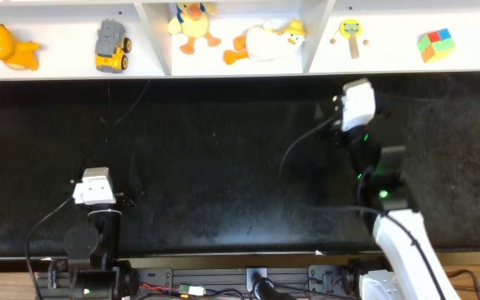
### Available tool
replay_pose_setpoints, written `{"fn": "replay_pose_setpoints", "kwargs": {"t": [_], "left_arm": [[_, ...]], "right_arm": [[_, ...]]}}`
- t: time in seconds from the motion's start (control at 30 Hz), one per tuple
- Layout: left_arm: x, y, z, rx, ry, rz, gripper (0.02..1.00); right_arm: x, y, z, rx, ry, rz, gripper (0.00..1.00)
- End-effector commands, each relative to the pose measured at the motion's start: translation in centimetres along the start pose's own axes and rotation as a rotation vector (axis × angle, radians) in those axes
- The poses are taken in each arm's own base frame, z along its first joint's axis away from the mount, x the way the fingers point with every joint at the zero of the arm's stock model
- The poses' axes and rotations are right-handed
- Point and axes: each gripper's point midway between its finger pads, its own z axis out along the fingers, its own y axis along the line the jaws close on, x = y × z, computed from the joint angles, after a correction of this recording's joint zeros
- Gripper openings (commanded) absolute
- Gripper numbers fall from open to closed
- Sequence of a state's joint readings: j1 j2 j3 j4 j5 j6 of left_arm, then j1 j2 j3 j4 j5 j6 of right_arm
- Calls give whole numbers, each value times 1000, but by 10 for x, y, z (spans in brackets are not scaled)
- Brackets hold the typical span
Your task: Store Toys
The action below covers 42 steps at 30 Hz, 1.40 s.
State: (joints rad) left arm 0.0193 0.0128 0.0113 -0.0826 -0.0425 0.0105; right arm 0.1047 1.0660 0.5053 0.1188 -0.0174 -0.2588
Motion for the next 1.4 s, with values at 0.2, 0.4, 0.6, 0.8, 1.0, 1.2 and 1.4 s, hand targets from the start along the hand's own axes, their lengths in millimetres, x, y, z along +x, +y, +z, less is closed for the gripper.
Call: {"fn": "replay_pose_setpoints", "kwargs": {"t": [0.2, 0.4, 0.6, 0.8, 1.0, 1.2, 1.4], "left_arm": [[-1, 1, 0, -8, -9, 19, 998], [-1, 1, 0, -8, -9, 19, 998], [-1, 1, 0, -8, -9, 19, 998], [-1, 1, 0, -8, -9, 19, 998], [-1, 1, 0, -8, -9, 19, 998], [-1, 1, 0, -8, -9, 19, 998], [-1, 1, 0, -8, -9, 19, 998]], "right_arm": [[52, -1, -43, 99, -115, 187, 996], [61, -4, -67, 117, -228, 267, 996], [67, -22, -77, 167, -238, 304, 996], [65, -19, -83, 143, -253, 301, 993], [61, -19, -91, 146, -284, 297, 996], [54, -20, -104, 156, -338, 291, 996], [49, -20, -107, 155, -361, 289, 993]]}}
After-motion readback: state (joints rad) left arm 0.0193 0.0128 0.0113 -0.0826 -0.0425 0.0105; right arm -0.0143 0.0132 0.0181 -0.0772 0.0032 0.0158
